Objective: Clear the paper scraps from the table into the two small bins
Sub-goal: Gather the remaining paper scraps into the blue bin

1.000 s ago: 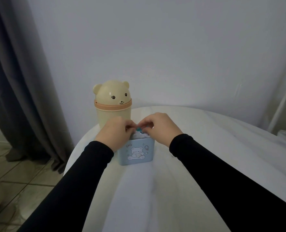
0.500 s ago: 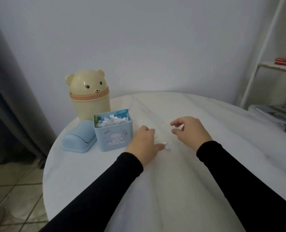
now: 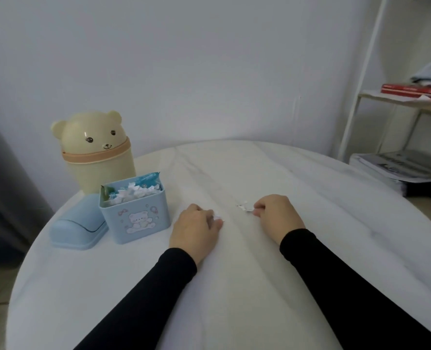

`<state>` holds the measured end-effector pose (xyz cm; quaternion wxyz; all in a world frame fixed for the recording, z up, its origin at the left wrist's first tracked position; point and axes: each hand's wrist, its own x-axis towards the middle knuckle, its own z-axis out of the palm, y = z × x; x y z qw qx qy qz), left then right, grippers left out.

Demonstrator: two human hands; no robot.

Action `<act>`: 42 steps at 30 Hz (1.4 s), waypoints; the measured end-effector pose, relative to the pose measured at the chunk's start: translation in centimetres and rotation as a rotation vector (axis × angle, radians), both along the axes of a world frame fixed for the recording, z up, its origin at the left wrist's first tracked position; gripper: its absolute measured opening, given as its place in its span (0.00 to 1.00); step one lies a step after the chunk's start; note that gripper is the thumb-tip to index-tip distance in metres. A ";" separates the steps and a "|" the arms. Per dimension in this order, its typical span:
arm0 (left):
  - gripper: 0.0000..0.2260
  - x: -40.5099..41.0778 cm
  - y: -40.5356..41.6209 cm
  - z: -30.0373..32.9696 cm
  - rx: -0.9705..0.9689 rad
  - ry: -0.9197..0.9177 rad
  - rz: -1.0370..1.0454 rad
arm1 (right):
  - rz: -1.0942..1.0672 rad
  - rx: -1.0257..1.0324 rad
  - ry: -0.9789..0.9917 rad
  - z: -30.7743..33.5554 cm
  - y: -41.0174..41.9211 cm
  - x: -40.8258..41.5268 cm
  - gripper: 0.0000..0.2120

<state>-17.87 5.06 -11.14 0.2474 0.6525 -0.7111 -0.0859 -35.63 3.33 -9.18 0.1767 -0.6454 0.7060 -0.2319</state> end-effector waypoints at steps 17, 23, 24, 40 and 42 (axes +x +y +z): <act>0.09 -0.9 -4.1 0.3 -0.125 0.036 -0.297 | 0.483 -0.124 0.098 -1.0 -5.1 0.3 0.13; 0.08 -1.3 -4.7 0.5 -0.134 -0.011 -0.263 | 0.440 -0.192 0.115 -0.9 -4.8 1.1 0.12; 0.08 -1.3 -4.7 0.5 -0.136 -0.001 -0.253 | 0.428 -0.192 0.111 -0.9 -4.8 1.2 0.12; 0.11 0.5 -3.7 1.6 -0.085 0.064 -0.137 | 0.277 -0.189 -0.134 -0.5 -3.0 -1.1 0.11; 0.11 1.1 -3.6 2.0 -0.016 0.036 -0.145 | 0.291 -0.126 0.012 -0.1 -3.0 -1.2 0.14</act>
